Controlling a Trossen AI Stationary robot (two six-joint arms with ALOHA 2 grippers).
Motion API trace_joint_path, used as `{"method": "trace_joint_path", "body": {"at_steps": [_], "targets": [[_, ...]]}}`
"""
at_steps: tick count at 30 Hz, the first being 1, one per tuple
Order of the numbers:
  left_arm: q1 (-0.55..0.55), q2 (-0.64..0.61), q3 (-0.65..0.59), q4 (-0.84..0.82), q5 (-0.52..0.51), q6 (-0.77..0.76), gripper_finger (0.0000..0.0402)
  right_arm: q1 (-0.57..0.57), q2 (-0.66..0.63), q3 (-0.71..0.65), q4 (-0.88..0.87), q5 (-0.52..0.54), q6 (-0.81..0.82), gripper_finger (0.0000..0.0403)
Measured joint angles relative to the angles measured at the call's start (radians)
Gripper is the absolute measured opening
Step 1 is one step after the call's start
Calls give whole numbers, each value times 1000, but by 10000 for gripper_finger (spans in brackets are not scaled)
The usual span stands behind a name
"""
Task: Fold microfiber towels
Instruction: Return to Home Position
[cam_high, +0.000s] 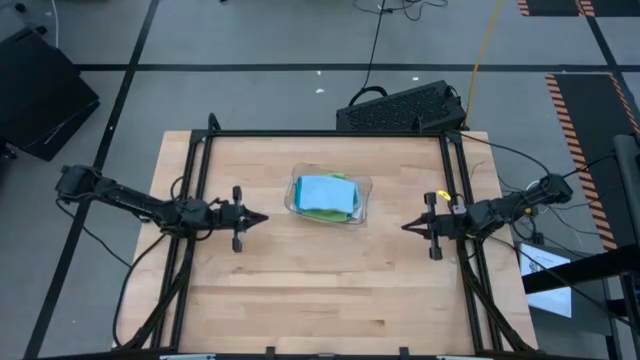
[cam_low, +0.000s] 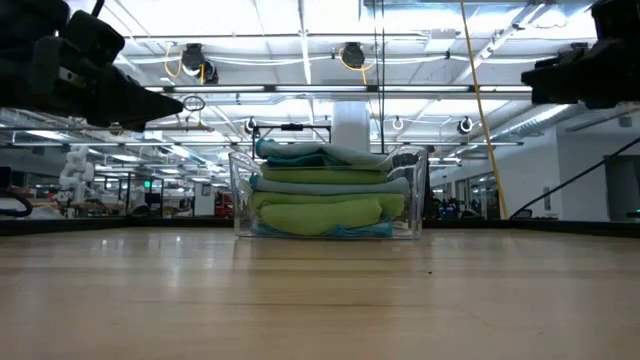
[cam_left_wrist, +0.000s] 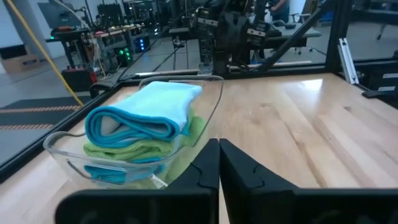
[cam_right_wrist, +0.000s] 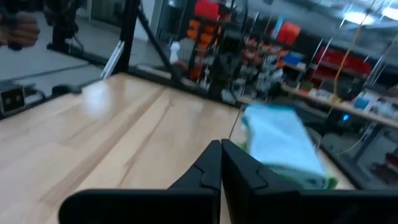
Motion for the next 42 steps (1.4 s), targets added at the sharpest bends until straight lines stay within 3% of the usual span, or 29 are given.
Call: {"method": "trace_joint_path", "body": {"at_steps": [9,17,24,31,35,42], "targets": [[24,0,0,5,47,5,10,0,-121,-12,-28,0,-68,0],[45,0,1,3,48,2,10,-25,-123,-31,-33,-57,-89,0],[73,0,1,0,47,14,4,-200,-122,-32,-31,-187,-113,0],[102,0,1,-15,47,14,4,-433,-122,-32,-22,-361,-46,0],[103,0,1,-30,47,0,7,-507,-122,-32,-36,-430,7,0],[103,0,1,-31,43,-9,4,-524,-121,-32,-54,-381,92,0]]}}
